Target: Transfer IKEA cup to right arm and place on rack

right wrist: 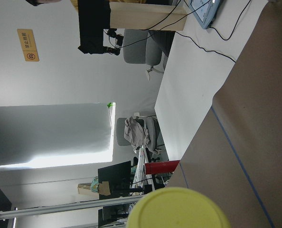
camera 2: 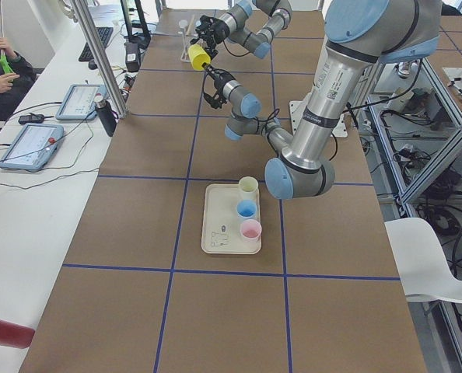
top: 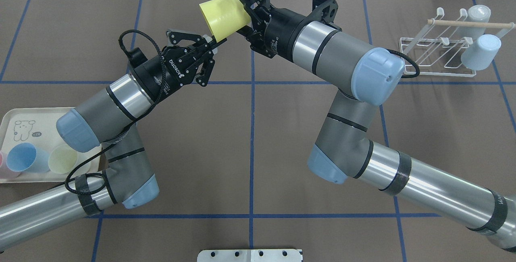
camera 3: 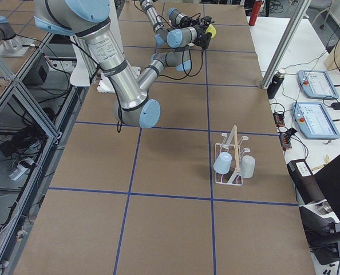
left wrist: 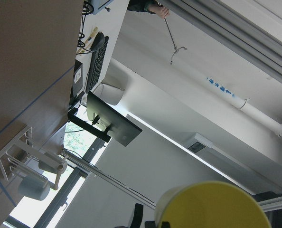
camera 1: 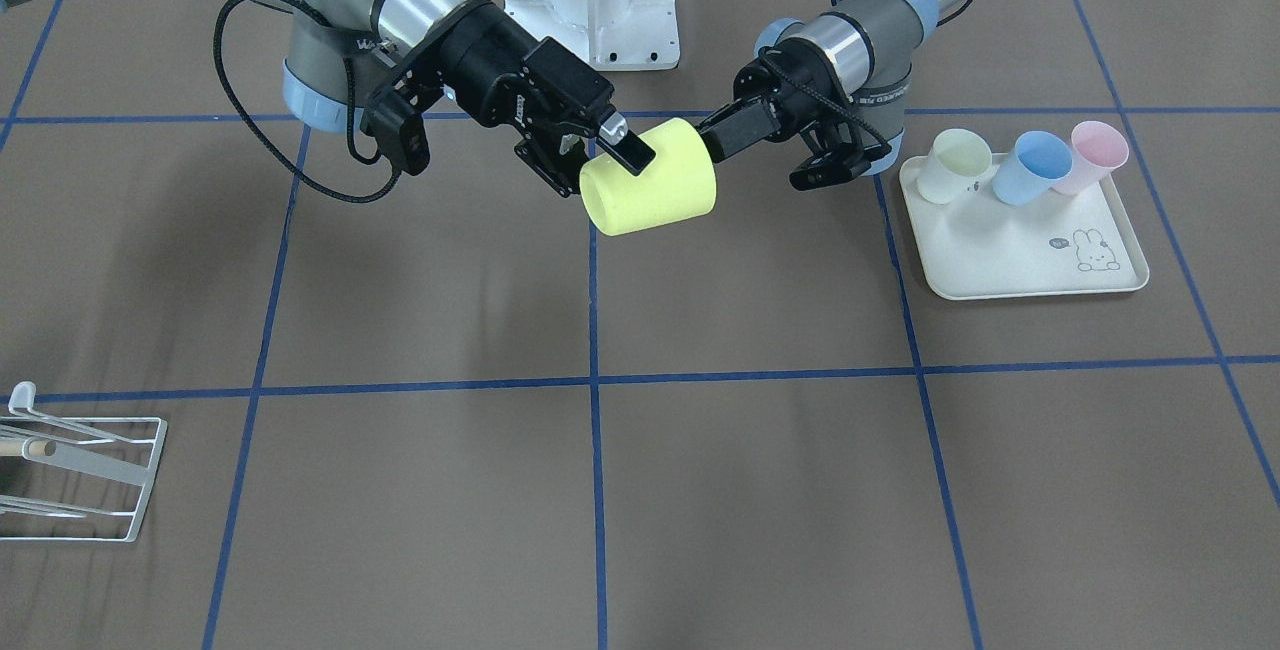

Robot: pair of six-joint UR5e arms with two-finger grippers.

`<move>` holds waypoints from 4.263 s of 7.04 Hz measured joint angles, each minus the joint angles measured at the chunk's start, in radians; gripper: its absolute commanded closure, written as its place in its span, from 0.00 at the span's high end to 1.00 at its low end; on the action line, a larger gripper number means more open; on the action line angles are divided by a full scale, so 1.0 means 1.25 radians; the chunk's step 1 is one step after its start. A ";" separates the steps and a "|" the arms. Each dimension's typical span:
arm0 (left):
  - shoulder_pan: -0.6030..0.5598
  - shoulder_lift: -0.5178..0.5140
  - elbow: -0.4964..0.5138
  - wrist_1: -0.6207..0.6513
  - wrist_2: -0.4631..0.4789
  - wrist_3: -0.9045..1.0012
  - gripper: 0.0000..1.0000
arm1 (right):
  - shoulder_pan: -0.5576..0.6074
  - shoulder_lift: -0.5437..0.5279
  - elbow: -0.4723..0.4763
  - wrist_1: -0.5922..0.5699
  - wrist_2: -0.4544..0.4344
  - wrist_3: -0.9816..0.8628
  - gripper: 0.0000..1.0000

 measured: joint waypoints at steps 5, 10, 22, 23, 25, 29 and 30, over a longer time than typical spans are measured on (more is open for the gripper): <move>0.014 0.000 -0.011 0.000 0.006 0.016 0.00 | -0.001 0.001 -0.006 0.001 -0.001 0.000 0.33; 0.018 0.007 -0.021 -0.005 0.006 0.044 0.99 | 0.007 0.001 -0.021 0.001 -0.002 -0.001 0.00; -0.052 0.045 -0.170 0.361 -0.178 0.476 0.99 | 0.308 -0.452 0.152 -0.268 0.006 -0.801 0.00; -0.053 0.063 -0.190 0.387 -0.189 0.508 0.99 | 0.311 -0.483 0.149 -0.269 -0.037 -0.835 0.00; -0.053 0.080 -0.204 0.410 -0.199 0.536 0.99 | 0.313 -0.523 0.141 -0.269 -0.071 -0.854 0.00; -0.052 0.082 -0.209 0.414 -0.200 0.540 0.99 | 0.315 -0.530 0.074 -0.269 -0.085 -0.860 0.00; -0.052 0.082 -0.209 0.414 -0.200 0.540 0.99 | 0.316 -0.528 0.062 -0.269 -0.090 -0.863 0.00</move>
